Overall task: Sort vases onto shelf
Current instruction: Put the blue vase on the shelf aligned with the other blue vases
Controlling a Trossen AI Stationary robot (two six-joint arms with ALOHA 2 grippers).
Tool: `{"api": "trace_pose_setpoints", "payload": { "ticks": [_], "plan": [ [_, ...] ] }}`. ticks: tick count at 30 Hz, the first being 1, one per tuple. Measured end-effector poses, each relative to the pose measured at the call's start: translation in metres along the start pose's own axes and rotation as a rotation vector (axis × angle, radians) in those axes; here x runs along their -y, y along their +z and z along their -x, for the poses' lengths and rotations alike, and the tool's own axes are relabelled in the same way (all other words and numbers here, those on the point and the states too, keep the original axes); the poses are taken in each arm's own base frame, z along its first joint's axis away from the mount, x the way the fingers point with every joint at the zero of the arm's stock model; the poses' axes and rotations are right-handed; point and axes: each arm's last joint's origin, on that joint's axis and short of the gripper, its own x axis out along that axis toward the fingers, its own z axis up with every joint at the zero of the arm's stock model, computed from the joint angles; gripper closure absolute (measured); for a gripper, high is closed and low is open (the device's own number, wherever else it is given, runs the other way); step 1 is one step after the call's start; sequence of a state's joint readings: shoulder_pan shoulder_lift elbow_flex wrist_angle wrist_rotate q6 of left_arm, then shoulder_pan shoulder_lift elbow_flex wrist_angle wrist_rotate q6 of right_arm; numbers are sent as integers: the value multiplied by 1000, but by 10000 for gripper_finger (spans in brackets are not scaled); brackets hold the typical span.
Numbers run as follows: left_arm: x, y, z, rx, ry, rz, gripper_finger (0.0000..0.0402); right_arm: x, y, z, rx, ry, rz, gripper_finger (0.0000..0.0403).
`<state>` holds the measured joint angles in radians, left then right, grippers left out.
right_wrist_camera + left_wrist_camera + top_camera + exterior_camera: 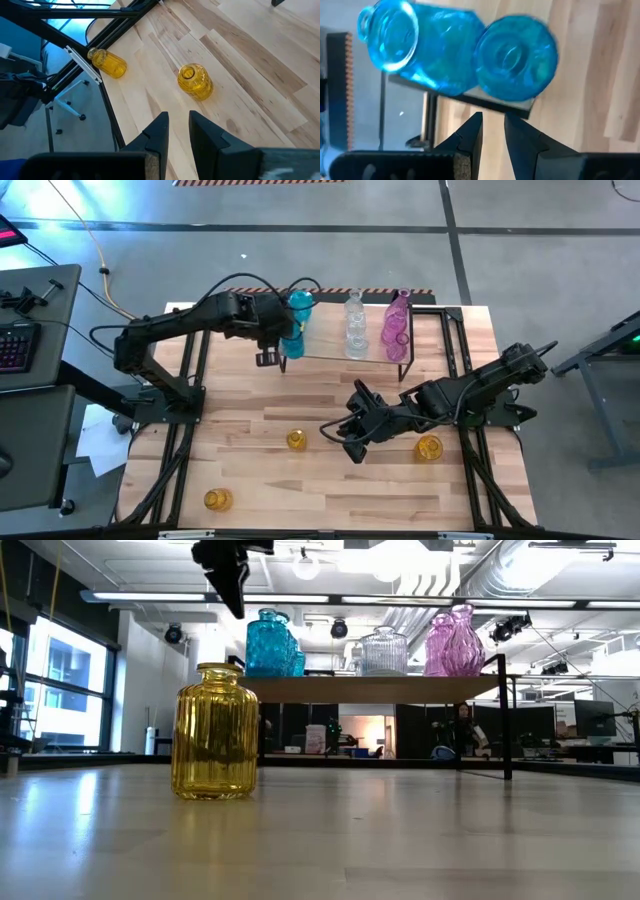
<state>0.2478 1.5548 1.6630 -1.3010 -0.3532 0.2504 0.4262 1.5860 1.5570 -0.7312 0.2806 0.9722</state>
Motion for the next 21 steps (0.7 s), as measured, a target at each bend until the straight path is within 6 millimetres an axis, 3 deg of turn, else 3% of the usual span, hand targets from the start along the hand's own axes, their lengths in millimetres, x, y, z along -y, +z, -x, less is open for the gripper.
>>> {"api": "trace_pose_setpoints", "payload": {
  "ticks": [8,17,21],
  "plan": [
    [-8,-25,40,114,2,157,329,0,0,0,18,-12,2,345],
    [-13,-81,112,396,-82,421,330,1,3,10,182,-102,16,345],
    [-2,-104,121,515,-129,500,330,2,3,24,263,-142,40,345]
  ]
}}
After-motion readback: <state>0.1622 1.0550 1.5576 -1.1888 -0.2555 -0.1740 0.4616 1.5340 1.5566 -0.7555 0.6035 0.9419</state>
